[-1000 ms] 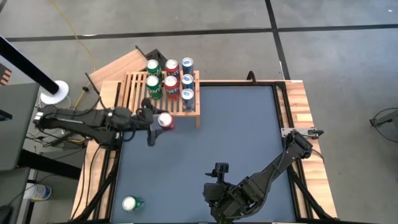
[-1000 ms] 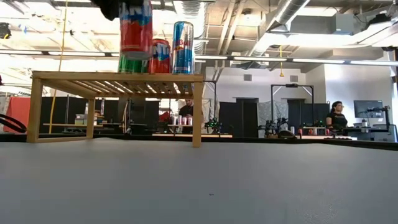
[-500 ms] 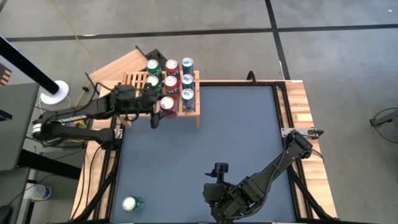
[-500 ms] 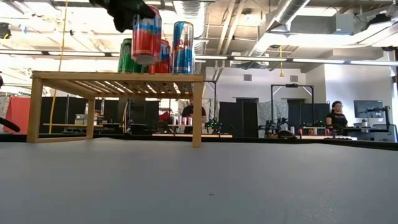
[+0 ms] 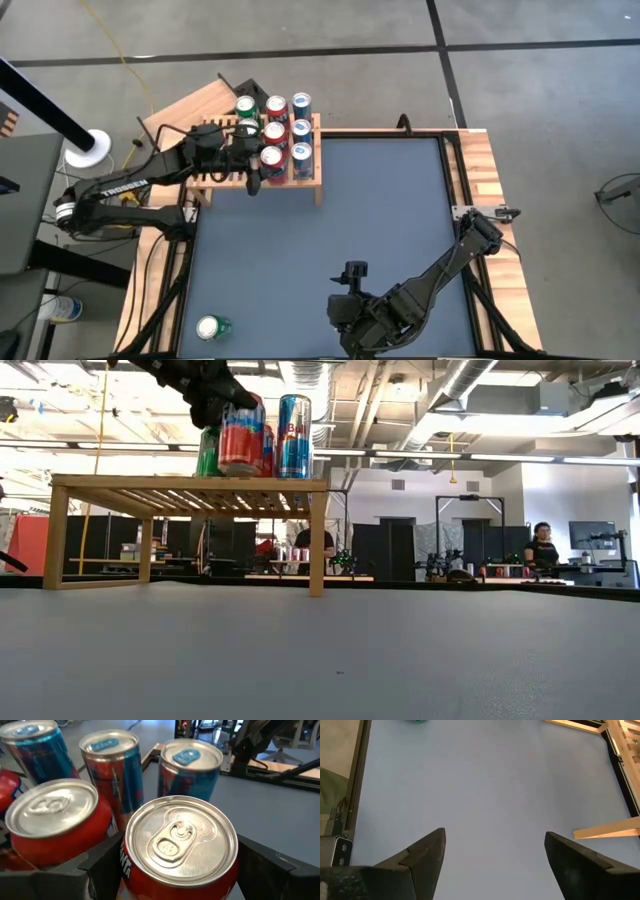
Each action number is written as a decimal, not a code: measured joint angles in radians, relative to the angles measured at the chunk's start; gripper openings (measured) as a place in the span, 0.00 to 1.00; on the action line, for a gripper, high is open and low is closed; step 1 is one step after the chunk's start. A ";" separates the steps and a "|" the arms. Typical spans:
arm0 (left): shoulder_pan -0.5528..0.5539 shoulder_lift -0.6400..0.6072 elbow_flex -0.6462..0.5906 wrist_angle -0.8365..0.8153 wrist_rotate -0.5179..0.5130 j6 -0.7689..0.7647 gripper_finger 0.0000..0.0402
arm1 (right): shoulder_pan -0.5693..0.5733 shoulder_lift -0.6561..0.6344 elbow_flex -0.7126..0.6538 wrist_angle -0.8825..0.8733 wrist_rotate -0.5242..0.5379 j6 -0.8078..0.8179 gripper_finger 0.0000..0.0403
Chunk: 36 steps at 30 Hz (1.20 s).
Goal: Place canned beverage on shelf
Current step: Put the red soda can on the shelf aligned with the other red soda cans
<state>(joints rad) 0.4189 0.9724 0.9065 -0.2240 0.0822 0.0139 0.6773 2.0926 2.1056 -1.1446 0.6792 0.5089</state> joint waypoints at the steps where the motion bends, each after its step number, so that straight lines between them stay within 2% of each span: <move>1: 0.003 0.004 0.000 -0.003 0.000 0.001 0.74 | 0.000 0.000 0.000 0.000 0.000 -0.001 0.82; 24: 0.007 0.028 -0.001 -0.008 0.012 -0.010 0.74 | 0.000 0.000 0.000 0.000 0.000 -0.013 0.82; 36: 0.007 0.028 -0.001 -0.015 0.074 0.015 0.74 | 0.000 0.000 0.000 0.000 -0.001 -0.012 0.82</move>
<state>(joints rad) 0.4259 1.0008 0.9051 -0.2393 0.1564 0.0288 0.6773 2.0926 2.1056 -1.1446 0.6785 0.4965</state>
